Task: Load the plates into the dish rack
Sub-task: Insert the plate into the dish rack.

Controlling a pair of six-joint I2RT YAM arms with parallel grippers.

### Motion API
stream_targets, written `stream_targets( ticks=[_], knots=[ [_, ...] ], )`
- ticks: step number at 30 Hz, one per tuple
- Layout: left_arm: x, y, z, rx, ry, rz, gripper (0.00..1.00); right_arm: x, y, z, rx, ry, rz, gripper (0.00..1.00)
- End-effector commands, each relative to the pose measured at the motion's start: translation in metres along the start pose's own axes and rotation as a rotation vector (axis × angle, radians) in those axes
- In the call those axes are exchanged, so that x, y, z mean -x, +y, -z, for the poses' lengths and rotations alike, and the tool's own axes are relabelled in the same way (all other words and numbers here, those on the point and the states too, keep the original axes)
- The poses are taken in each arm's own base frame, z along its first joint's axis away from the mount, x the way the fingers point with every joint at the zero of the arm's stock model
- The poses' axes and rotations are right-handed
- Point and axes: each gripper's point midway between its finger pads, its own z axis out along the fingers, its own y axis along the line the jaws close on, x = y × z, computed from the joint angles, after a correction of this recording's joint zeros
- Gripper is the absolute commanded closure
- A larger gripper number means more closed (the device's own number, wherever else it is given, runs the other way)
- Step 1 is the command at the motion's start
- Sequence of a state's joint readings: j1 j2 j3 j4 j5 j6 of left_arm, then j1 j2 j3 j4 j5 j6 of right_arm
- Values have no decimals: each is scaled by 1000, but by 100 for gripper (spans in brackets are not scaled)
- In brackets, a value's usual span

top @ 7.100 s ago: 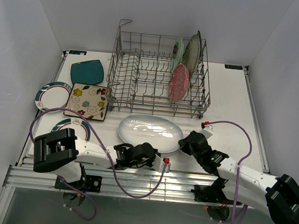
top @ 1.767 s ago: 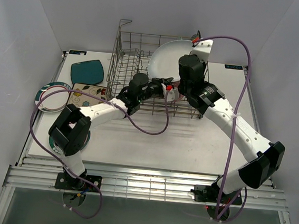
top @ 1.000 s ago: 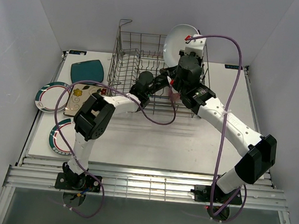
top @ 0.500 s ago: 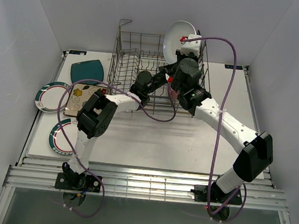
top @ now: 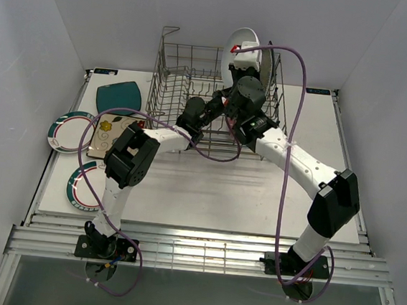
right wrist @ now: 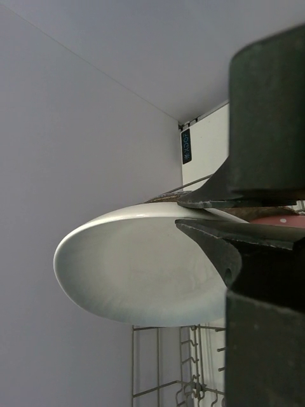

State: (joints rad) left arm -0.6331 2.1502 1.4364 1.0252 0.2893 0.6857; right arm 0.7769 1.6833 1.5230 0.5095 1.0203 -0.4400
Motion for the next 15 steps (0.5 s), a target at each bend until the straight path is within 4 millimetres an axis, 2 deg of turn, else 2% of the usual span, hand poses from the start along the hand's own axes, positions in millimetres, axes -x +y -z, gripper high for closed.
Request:
stream_targets(
  ticks=[1, 15],
  knots=[
    [40, 22, -5, 94, -109, 28, 100, -8, 78, 36, 246, -20, 117, 92],
    [30, 15, -7, 112, -98, 168, 100, -1, 92, 38, 202, -80, 237, 92]
  ],
)
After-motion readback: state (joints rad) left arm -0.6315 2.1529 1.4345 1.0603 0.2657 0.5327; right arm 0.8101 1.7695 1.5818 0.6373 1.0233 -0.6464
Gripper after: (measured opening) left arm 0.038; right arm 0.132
